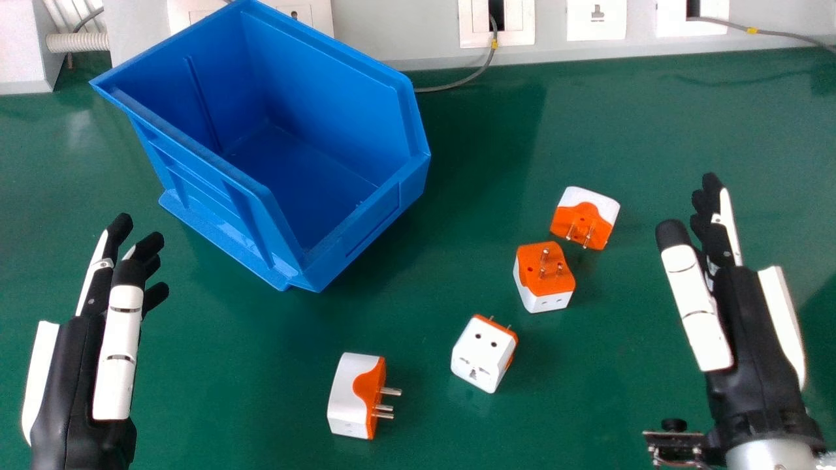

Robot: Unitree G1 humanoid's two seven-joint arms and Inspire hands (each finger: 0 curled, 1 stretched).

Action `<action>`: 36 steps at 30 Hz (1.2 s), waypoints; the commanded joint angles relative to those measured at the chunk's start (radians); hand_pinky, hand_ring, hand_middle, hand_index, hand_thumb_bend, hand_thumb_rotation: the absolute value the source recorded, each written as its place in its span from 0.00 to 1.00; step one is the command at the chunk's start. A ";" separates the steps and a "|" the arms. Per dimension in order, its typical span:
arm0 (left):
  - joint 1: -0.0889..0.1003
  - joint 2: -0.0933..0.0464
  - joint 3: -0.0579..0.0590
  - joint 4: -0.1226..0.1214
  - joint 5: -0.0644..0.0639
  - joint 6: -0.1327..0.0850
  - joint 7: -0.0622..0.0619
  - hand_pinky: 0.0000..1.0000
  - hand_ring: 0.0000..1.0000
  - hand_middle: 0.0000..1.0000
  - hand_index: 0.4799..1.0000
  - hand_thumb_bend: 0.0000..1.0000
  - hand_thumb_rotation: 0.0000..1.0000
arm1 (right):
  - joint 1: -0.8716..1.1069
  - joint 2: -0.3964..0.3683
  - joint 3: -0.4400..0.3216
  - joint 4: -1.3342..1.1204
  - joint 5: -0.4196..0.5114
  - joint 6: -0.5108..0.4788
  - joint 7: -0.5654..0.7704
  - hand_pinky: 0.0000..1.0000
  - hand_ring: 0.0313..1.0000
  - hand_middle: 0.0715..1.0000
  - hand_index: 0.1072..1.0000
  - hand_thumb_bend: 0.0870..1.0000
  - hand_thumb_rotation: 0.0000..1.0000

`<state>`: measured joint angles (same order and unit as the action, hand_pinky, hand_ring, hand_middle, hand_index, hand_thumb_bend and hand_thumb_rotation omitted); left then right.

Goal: Pick all objects and put in blue box

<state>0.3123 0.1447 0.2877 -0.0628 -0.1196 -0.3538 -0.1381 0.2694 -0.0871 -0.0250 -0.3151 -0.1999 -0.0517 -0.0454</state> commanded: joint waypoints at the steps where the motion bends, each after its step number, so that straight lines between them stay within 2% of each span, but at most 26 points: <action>1: 0.004 0.015 0.009 -0.031 -0.011 -0.002 -0.004 0.89 0.93 0.92 0.92 0.47 1.00 | -0.004 -0.002 0.012 -0.038 -0.025 -0.008 -0.012 0.96 1.00 1.00 1.00 0.28 1.00; 8: 0.010 0.015 0.012 -0.052 -0.010 0.015 -0.004 0.89 0.93 0.92 0.92 0.47 1.00 | 0.043 0.009 0.059 -0.019 -0.097 -0.039 -0.044 0.92 0.98 0.98 0.98 0.31 0.94; 9: 0.011 0.014 0.012 -0.054 -0.010 0.017 -0.004 0.89 0.93 0.92 0.92 0.47 1.00 | 0.051 0.009 0.065 -0.020 -0.104 -0.040 -0.045 0.90 0.96 0.97 0.96 0.32 0.91; 19: 0.006 0.018 0.014 -0.055 -0.008 0.023 -0.006 0.89 0.93 0.92 0.92 0.49 1.00 | 0.122 0.018 0.090 -0.023 -0.126 -0.077 -0.075 0.84 0.93 0.93 0.93 0.39 0.79; 26: 0.004 0.021 0.014 -0.061 -0.005 0.031 -0.005 0.89 0.93 0.92 0.92 0.49 0.99 | 0.142 0.032 0.102 -0.028 -0.168 -0.093 -0.122 0.81 0.90 0.89 0.88 0.49 0.72; 28: 0.003 0.022 0.015 -0.059 -0.005 0.030 -0.006 0.89 0.93 0.92 0.92 0.49 0.99 | 0.148 0.035 0.105 -0.025 -0.181 -0.103 -0.135 0.78 0.87 0.86 0.84 0.52 0.69; 36: 0.002 0.024 0.013 -0.065 -0.004 0.035 -0.002 0.89 0.93 0.92 0.92 0.49 0.99 | 0.181 0.038 0.131 -0.014 -0.198 -0.147 -0.161 0.76 0.83 0.82 0.78 0.56 0.62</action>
<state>0.3177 0.1577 0.2934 -0.0997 -0.1194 -0.3143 -0.1408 0.4419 -0.0509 0.0995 -0.3159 -0.3914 -0.1690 -0.1913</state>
